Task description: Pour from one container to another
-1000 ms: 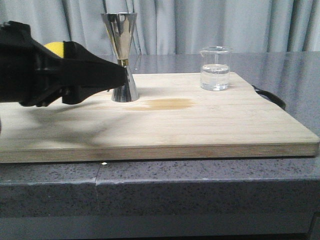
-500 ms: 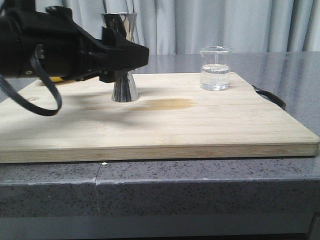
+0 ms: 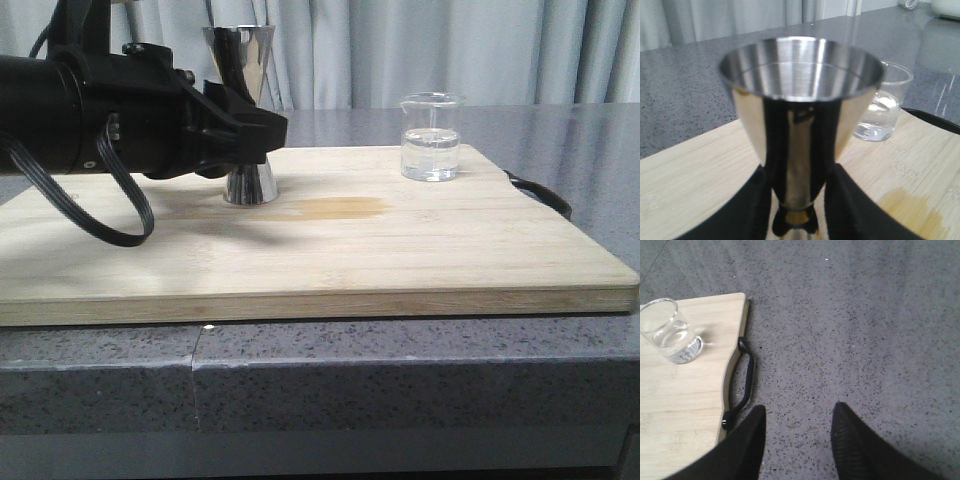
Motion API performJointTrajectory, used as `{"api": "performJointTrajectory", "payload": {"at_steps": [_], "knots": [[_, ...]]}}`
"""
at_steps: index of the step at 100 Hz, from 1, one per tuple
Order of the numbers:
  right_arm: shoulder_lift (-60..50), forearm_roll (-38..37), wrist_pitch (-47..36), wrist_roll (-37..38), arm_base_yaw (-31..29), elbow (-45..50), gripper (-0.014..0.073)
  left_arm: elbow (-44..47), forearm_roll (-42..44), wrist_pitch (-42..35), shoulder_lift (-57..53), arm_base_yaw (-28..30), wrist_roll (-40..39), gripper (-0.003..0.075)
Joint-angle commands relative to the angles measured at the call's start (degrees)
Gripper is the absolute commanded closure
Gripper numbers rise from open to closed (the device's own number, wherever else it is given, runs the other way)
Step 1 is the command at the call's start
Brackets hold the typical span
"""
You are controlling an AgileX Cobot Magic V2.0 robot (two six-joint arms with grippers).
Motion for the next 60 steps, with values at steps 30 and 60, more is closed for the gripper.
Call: {"api": "performJointTrajectory", "payload": {"at_steps": [30,60], "knots": [[4.9,-0.6,-19.7,-1.8,10.4,-1.9,0.0314,-1.8,2.9,-3.7,-5.2,-1.2,-3.0,0.074],[20.7,-3.8,-36.2,-1.8,15.8,-1.9,0.0156,-1.9,6.1,5.4,-16.2,-3.8,-4.5,0.074]]}}
